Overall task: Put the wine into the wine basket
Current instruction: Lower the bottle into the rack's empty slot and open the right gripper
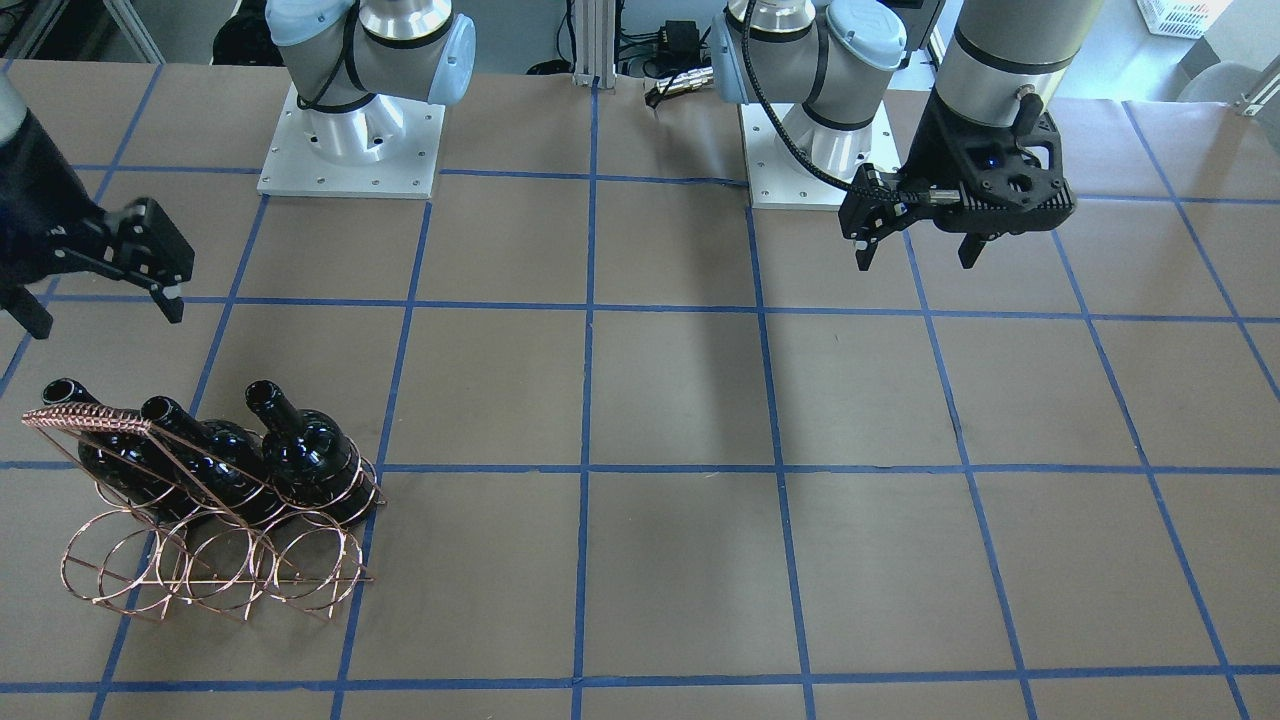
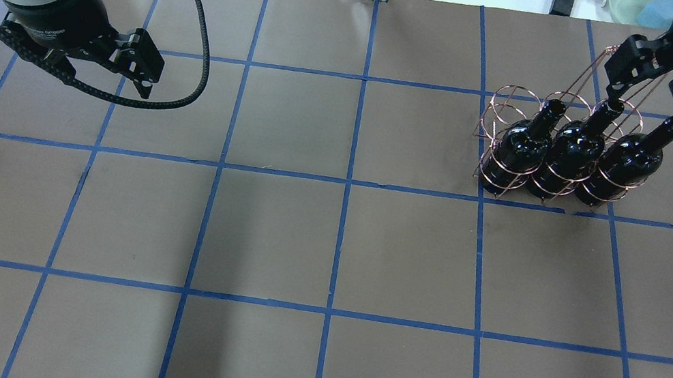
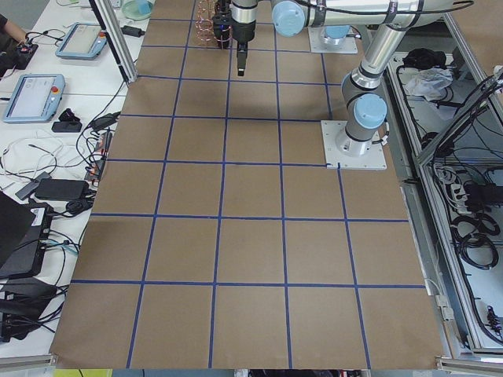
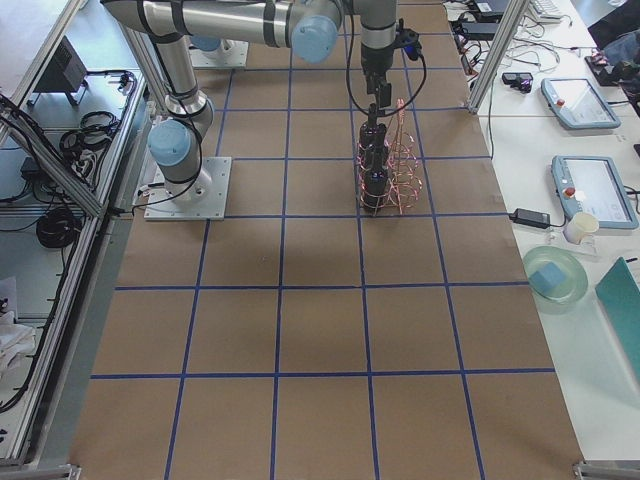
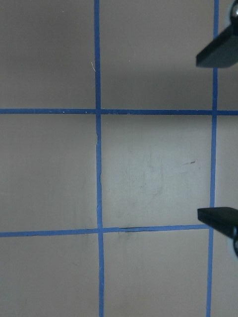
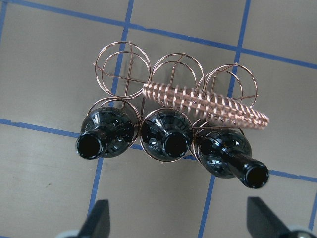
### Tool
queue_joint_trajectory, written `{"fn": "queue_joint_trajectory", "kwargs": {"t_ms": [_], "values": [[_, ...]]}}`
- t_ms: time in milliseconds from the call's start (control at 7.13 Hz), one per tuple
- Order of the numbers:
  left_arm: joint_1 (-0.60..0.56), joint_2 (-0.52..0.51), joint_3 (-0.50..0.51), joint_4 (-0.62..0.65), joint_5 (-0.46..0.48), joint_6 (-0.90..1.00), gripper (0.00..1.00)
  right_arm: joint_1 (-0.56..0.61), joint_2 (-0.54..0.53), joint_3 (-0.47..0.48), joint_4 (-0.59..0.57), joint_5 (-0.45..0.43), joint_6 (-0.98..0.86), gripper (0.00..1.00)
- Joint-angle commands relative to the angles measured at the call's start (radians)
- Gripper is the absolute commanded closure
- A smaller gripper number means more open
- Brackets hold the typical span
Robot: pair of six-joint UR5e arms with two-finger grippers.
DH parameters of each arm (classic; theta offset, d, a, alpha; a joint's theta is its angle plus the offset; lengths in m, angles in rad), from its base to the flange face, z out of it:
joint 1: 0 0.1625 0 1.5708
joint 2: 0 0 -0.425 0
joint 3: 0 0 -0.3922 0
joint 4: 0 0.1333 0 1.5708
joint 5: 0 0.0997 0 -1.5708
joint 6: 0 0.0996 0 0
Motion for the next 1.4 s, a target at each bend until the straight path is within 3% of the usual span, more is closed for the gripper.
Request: {"fn": "queue_joint_trajectory", "kwargs": {"t_ms": [0, 280, 421, 561, 841, 1262], "values": [[-0.001, 0.000, 0.000, 0.000, 0.002, 0.000, 0.00, 0.009, -0.121, -0.012, 0.096, 0.063, 0.095, 0.00], [-0.003, -0.015, 0.015, 0.000, 0.005, -0.015, 0.00, 0.093, -0.120, 0.000, 0.117, 0.097, 0.325, 0.00], [-0.022, -0.023, 0.037, -0.002, 0.005, -0.049, 0.00, 0.209, -0.114, 0.000, 0.102, 0.085, 0.490, 0.00], [-0.032, -0.040, 0.075, -0.011, 0.005, -0.054, 0.00, 0.265, -0.114, 0.003, 0.075, 0.079, 0.493, 0.00], [-0.032, -0.048, 0.092, -0.038, 0.000, -0.054, 0.00, 0.267, -0.120, 0.055, 0.038, 0.079, 0.376, 0.00], [-0.035, -0.045, 0.084, -0.038, 0.000, -0.052, 0.00, 0.267, -0.120, 0.061, 0.010, 0.075, 0.352, 0.00]]}}
